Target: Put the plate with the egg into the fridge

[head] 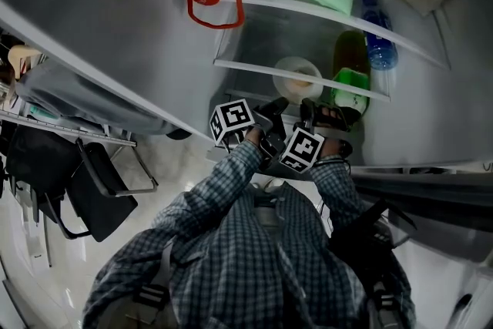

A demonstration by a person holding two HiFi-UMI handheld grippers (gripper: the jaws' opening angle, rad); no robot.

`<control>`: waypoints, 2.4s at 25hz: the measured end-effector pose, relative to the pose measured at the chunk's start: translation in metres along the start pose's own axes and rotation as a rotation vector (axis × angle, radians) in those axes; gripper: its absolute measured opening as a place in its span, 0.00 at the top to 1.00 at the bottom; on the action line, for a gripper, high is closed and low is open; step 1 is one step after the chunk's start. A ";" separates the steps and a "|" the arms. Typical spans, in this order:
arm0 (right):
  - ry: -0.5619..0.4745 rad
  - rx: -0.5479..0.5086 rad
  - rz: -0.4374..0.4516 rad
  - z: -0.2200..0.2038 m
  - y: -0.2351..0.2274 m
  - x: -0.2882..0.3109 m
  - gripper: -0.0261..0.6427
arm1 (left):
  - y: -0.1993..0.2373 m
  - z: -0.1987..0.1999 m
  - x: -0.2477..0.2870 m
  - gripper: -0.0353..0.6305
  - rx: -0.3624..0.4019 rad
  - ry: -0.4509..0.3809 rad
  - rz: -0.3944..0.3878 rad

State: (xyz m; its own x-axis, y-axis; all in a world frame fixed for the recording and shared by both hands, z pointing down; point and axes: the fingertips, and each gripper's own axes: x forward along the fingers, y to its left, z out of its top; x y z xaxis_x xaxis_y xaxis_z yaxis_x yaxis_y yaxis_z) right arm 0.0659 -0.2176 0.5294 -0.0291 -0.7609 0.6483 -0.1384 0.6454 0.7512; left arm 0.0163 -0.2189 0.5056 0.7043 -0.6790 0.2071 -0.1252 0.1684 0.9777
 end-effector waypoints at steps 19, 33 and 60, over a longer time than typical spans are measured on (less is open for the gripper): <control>-0.018 0.035 0.071 0.012 0.005 0.010 0.92 | -0.031 -0.058 -0.063 0.92 0.409 0.217 -0.220; -0.102 0.189 0.162 0.025 0.004 0.013 0.92 | -0.028 -0.055 -0.081 0.92 0.410 0.195 -0.229; -0.400 0.826 0.094 0.024 -0.048 -0.061 0.95 | -0.058 -0.065 -0.075 0.94 0.714 0.216 -0.253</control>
State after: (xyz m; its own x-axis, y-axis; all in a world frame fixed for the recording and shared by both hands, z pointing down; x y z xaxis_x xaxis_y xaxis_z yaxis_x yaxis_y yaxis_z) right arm 0.0506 -0.2037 0.4508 -0.3952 -0.7736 0.4953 -0.7759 0.5697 0.2709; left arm 0.0163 -0.1309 0.4314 0.8823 -0.4693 0.0357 -0.3098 -0.5220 0.7947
